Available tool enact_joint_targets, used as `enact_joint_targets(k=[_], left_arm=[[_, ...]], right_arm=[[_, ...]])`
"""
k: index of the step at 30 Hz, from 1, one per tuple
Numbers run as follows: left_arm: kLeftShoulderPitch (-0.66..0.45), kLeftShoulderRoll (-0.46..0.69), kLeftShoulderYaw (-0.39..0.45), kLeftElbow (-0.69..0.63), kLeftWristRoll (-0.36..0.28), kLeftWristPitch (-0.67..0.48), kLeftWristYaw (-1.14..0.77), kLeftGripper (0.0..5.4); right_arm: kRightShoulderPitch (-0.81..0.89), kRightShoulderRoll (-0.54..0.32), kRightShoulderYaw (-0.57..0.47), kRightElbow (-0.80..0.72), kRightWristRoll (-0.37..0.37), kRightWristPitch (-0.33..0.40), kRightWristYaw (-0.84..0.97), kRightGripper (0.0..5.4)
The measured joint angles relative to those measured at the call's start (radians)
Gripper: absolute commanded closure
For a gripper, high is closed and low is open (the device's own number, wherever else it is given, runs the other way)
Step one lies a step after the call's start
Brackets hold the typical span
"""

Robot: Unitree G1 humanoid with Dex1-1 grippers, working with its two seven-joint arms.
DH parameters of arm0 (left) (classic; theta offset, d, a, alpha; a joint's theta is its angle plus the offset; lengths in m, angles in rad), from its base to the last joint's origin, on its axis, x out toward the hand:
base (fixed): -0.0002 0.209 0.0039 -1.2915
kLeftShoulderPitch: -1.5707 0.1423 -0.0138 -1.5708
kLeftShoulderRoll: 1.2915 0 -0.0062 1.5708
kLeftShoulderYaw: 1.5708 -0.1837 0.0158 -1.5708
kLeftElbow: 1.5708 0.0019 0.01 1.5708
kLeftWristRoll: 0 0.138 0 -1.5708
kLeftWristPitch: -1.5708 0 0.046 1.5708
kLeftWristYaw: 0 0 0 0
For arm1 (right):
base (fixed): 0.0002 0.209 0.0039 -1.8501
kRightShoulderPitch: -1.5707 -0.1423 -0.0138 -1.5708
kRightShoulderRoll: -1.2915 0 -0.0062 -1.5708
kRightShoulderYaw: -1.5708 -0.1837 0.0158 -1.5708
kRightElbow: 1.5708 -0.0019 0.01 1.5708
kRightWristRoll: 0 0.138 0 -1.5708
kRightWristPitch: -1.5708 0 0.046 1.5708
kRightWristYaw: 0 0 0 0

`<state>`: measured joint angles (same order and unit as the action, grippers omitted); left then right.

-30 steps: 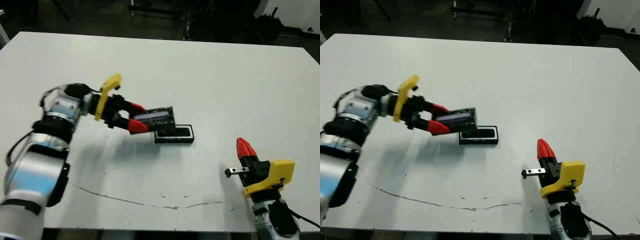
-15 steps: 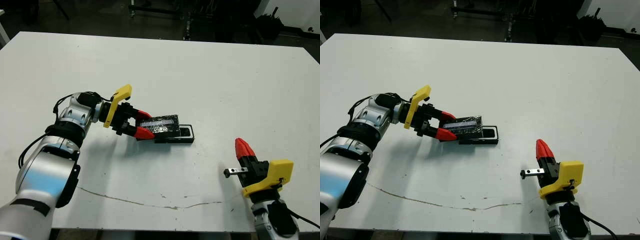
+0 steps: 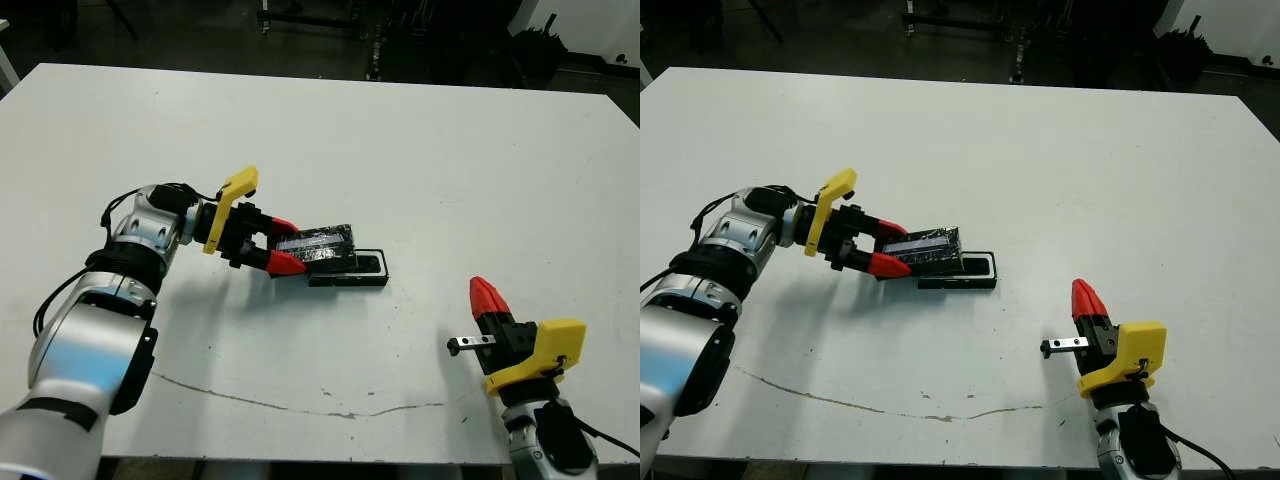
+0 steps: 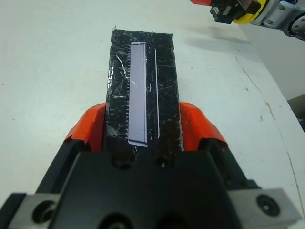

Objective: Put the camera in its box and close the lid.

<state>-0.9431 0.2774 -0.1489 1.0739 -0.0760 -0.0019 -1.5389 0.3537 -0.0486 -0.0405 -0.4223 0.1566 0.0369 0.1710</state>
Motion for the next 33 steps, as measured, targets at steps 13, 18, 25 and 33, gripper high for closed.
enact_joint_targets(k=[13, 18, 25, 33], left_arm=[[0.0, 0.016, 0.028, 0.009, 0.002, 0.014, 0.025, 2.25], [0.0, 0.014, 0.022, 0.017, 0.007, 0.002, 0.027, 2.25], [0.002, -0.004, 0.008, 0.034, 0.027, -0.009, 0.033, 2.25], [0.012, -0.027, -0.009, 0.054, 0.046, -0.032, 0.043, 2.25]], right_arm=[[0.0, 0.0, -0.001, 0.005, -0.001, 0.0, 0.0, 5.4], [0.0, 0.0, -0.001, 0.005, -0.001, 0.0, 0.0, 5.4], [0.0, 0.0, -0.001, 0.005, -0.001, -0.001, 0.0, 5.4], [0.0, 0.0, -0.001, 0.005, -0.002, -0.001, 0.0, 5.4]])
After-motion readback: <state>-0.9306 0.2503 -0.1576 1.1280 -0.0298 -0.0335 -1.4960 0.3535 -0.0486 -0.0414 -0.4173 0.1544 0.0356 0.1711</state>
